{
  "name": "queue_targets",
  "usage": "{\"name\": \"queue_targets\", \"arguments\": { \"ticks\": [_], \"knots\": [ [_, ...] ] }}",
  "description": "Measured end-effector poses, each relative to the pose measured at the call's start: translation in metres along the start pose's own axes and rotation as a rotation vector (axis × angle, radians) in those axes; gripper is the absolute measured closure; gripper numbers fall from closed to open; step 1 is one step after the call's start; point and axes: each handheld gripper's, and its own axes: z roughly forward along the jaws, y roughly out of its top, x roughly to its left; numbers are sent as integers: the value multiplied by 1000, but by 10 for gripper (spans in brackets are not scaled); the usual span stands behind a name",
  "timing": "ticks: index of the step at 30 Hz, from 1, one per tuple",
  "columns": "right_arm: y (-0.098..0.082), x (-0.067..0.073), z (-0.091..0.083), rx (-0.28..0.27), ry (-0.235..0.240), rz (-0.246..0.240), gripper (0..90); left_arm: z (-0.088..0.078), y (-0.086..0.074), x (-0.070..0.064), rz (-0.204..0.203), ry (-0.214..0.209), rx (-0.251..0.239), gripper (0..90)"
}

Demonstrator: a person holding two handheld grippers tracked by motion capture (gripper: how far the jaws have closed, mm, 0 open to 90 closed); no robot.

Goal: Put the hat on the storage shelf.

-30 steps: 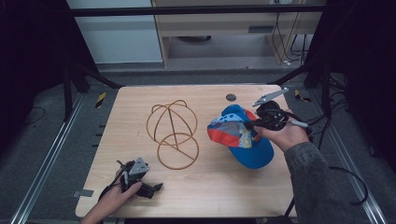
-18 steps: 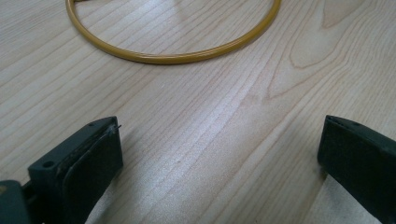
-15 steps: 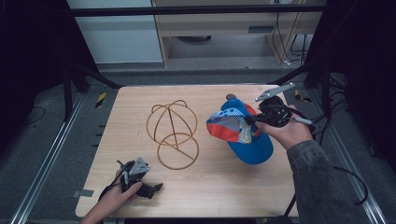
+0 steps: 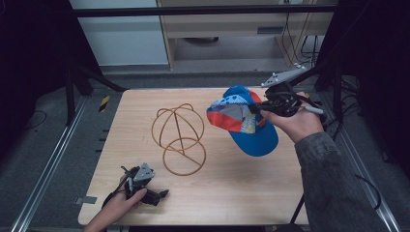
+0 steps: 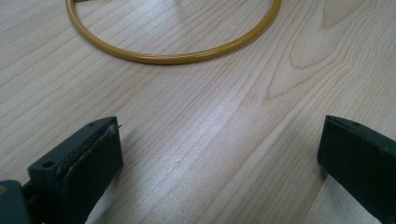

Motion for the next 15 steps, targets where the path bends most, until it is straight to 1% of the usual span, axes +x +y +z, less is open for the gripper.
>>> {"name": "queue_targets", "arguments": {
  "ticks": [4, 5, 6, 9, 11, 12, 13, 15],
  "knots": [
    [17, 4, -3, -21, 6, -19, 897, 0, 0, 0, 0, 0, 0, 0],
    [25, 8, -4, -30, 11, -29, 897, 0, 0, 0, 0, 0, 0, 0],
    [25, 8, -4, -30, 11, -29, 897, 0, 0, 0, 0, 0, 0, 0],
    [39, 14, -5, -48, 17, -47, 897, 0, 0, 0, 0, 0, 0, 0],
    [48, 19, -3, -58, 24, -60, 897, 0, 0, 0, -1, -1, 0, 0],
    [58, 24, 1, -64, 33, -76, 897, 0, 0, 0, 0, -1, 0, 0],
    [58, 24, 1, -64, 33, -76, 897, 0, 0, 0, 0, -1, 0, 0],
    [67, 30, 7, -73, 45, -87, 897, 0, 0, 0, 0, 0, 0, 0]
  ]
}}
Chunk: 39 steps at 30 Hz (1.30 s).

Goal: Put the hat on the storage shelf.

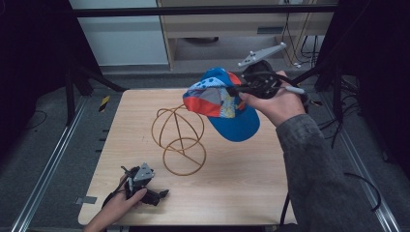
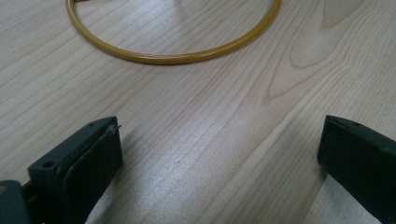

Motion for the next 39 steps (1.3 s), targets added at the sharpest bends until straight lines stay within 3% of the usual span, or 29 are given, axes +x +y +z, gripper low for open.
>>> {"name": "queue_targets", "arguments": {
  "ticks": [9, 17, 39],
  "knots": [
    [37, 22, 34, 18, 44, -70, 897, 0, 0, 0, 1, -1, 0, 0],
    [42, 30, 54, 19, 72, -76, 897, 0, 0, 0, 2, 1, 0, 0],
    [61, 50, 90, 60, 121, -113, 894, 0, 0, 0, 2, 0, -1, 0]
  ]
}}
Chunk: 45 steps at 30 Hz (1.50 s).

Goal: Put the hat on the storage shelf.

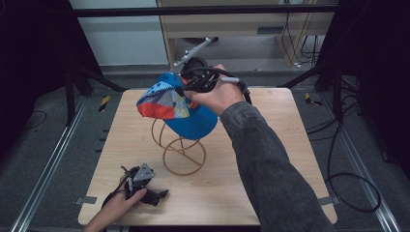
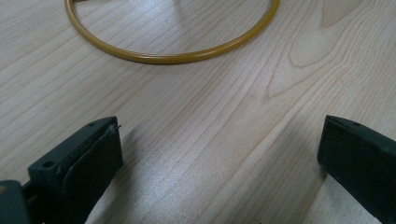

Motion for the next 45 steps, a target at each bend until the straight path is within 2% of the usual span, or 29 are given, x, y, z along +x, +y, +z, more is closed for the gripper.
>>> {"name": "queue_targets", "arguments": {
  "ticks": [4, 10, 18, 34, 45],
  "knots": [
    [3, 4, 12, 31, 5, -12, 893, 0, 0, 0, 3, -1, 0, 0],
    [5, 10, 31, 50, 19, -25, 891, 0, 0, 0, 3, -1, 0, 0],
    [1, 15, 47, 83, 38, -38, 887, 0, 0, 0, 2, -3, -2, 0],
    [-2, 17, 51, 79, 50, -28, 870, 0, 0, 0, 2, -3, -2, 0],
    [-4, 17, 52, 77, 51, -25, 801, 0, 0, 0, 2, -3, -2, 0]
  ]
}}
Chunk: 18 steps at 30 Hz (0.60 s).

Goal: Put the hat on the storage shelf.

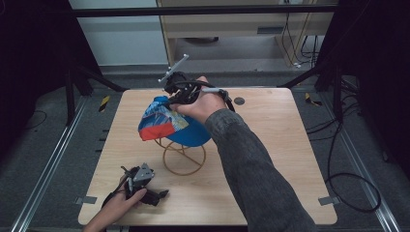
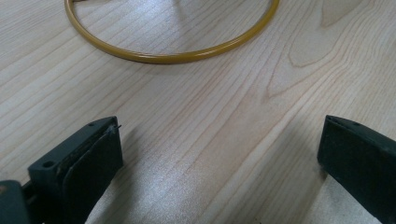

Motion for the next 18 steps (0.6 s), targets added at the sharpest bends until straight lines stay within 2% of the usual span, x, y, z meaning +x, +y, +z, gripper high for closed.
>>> {"name": "queue_targets", "arguments": {
  "ticks": [7, 8, 18],
  "knots": [
    [-2, 0, -1, 0, -12, 10, 687, 0, 0, 0, 0, -1, 0, 0],
    [-2, 0, -2, 1, -22, 15, 618, 0, 0, 0, 0, -1, 0, 0],
    [-6, 2, -3, 2, -43, 33, 435, 0, 0, 0, 0, -1, 0, 0]
  ]
}}
